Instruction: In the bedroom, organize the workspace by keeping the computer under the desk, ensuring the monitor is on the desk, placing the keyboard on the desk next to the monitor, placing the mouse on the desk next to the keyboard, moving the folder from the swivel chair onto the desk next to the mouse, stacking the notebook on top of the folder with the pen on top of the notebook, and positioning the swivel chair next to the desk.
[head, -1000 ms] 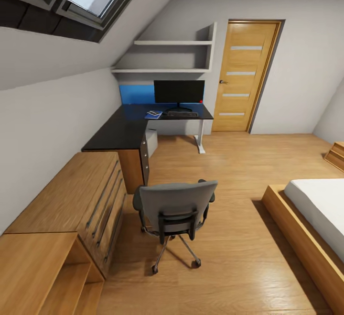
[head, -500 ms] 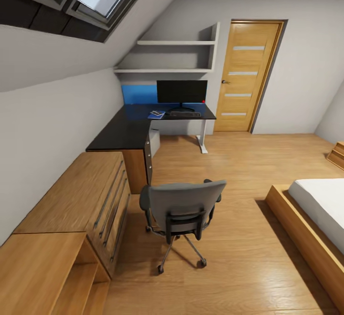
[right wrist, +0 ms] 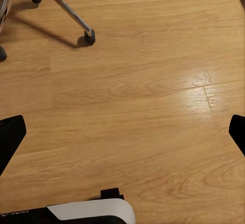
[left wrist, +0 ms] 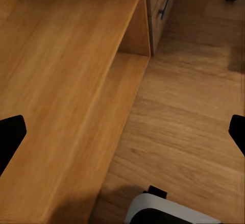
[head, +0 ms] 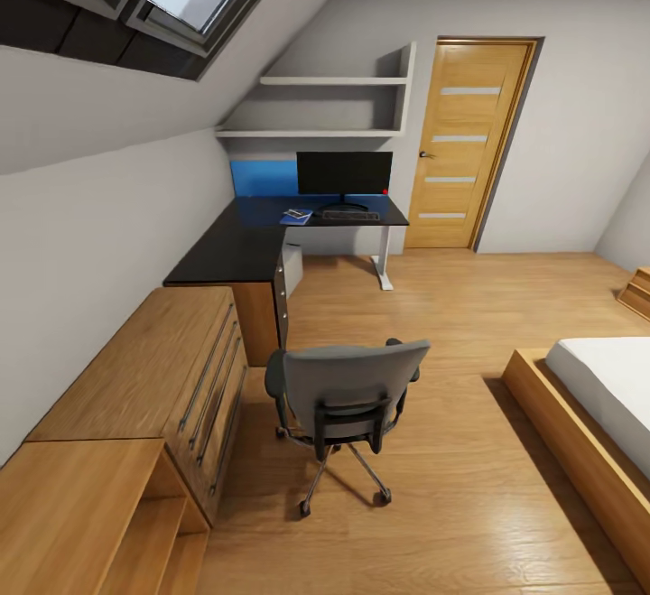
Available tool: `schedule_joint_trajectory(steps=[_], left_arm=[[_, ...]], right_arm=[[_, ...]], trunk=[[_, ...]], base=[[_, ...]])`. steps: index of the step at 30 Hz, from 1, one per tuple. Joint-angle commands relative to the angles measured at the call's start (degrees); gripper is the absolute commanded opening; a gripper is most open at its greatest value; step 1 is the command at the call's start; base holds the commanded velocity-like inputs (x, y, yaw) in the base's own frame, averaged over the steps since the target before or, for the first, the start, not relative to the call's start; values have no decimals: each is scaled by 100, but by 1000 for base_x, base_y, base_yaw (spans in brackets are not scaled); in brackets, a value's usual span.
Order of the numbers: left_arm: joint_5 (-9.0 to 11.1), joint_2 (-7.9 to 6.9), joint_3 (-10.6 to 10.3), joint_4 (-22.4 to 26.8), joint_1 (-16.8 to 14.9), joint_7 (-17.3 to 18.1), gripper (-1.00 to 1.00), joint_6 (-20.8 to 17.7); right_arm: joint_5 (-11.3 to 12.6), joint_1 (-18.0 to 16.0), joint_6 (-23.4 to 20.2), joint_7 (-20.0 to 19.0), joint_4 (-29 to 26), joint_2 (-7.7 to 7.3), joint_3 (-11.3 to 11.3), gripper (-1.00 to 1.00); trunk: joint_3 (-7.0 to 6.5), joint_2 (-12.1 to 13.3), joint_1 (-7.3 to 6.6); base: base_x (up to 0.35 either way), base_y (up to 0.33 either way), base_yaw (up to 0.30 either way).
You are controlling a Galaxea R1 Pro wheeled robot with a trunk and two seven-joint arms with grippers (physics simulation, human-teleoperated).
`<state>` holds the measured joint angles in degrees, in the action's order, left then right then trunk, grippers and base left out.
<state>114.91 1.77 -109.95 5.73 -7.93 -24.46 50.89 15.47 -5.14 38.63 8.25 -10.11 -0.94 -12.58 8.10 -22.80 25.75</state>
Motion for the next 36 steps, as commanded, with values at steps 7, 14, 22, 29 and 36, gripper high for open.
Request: schedule_joint_trajectory(steps=[7, 14, 22, 29, 36], left_arm=[[7, 65, -31, 8, -7, -57, 100, 6], [4, 120, -14, 7, -7, -25, 100, -259], [20, 745, -5, -202, -2060, -36, 100, -3139], [51, 823, 4, -202, -3416, -15, 100, -3861], [777, 823, -27, -189, -3920, 454, 100, -4159]], right_arm=[[35, -4, 11, 28, 0, -1, -55, 100], [26, -4, 2, 28, -3, 5, -60, 100], [58, -693, -1025, 60, -1056, 7, -38, 100], [100, -2396, -2448, 72, -814, -3, 0, 100], [106, -3229, -2633, 64, -315, 9, 108, 100]], trunk=[[66, -132, 69], [191, -413, 223], [335, -733, 399], [461, -1014, 552], [586, -1295, 706]], base=[[0, 0, 0], [0, 0, 0], [0, 0, 0], [0, 0, 0], [0, 0, 0]])
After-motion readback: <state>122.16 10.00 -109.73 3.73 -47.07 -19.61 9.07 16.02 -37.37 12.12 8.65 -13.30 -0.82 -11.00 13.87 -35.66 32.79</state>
